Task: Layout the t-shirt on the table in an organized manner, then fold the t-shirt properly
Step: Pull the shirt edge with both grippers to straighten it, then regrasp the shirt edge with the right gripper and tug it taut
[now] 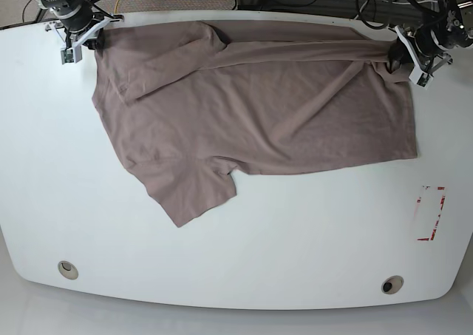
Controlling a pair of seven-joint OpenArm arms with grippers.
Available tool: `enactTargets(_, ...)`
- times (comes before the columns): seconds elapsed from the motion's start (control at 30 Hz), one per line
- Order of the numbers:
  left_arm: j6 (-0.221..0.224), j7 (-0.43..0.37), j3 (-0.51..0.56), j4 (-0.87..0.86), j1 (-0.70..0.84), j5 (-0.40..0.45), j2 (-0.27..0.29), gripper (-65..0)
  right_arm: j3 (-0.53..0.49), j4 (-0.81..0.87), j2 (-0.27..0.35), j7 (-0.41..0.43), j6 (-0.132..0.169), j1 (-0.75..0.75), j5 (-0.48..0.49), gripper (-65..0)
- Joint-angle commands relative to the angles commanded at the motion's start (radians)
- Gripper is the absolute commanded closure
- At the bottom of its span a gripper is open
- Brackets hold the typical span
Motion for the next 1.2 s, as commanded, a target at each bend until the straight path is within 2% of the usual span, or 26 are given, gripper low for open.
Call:
enactTargets(0.1,0.0,0.014,0.0,0.028,0.014,0.0,0.0,-10.4,0.0,0.008,-0.003,0.0,0.0,-0.018,0.006,0.0)
enactTargets(0.3,0.0,0.081,-0.003,0.06,0.018,-0.002,0.002,-10.6,0.0,0.037,-0.051,0.0,0.0,-0.032,0.0,0.0)
enactTargets(0.5,0.0,0.089,-0.002,0.057,0.018,-0.002,0.003,-10.8,0.002,0.057,-0.063,0.0,-0.006,-0.029,0.0,-0.3)
enactTargets(0.57,0.0,0.087,-0.002,0.055,0.018,-0.002,0.003,-11.0,0.002,0.061,-0.063,0.0,-0.008,-0.029,0.0,-3.2)
enactTargets(0.63,0.0,0.087,-0.002,0.055,0.017,-0.002,0.002,-11.9,0.003,0.072,-0.061,0.0,-0.008,-0.028,-0.002,-10.3)
enactTargets(0.73,0.0,0.087,-0.002,0.054,0.015,-0.002,0.0,-20.7,0.026,0.094,-0.063,0.0,-0.008,-0.026,0.0,-24.7)
enactTargets(0.77,0.002,0.087,-0.003,0.057,0.015,-0.002,0.0,-26.4,0.038,0.107,-0.066,0.0,-0.008,-0.025,0.0,-30.0)
enactTargets(0.83,0.003,0.087,-0.005,0.06,0.015,-0.002,0.0,-34.0,0.046,0.121,-0.069,0.0,-0.008,-0.023,0.003,-35.8)
enactTargets(0.87,0.005,0.087,-0.005,0.061,0.014,-0.002,0.0,-40.0,0.044,0.132,-0.075,0.0,-0.008,-0.023,0.006,-38.7)
enactTargets(0.97,0.003,0.087,-0.005,0.084,0.014,-0.002,-0.002,-46.8,0.043,0.158,-0.08,0.0,0.006,-0.009,0.011,-39.3)
enactTargets(1.0,0.003,0.087,-0.005,0.091,0.014,-0.002,-0.002,-47.1,0.043,0.161,-0.08,0.0,0.012,-0.008,0.014,-39.3)
enactTargets(1.07,0.003,0.087,-0.005,0.117,0.014,-0.002,-0.002,-47.1,0.041,0.163,-0.081,0.0,0.048,0.0,0.048,-39.3)
enactTargets(1.2,0.003,0.089,-0.005,0.149,0.014,-0.003,-0.002,-47.1,0.011,0.161,-0.081,-0.002,0.053,0.009,0.124,-39.3)
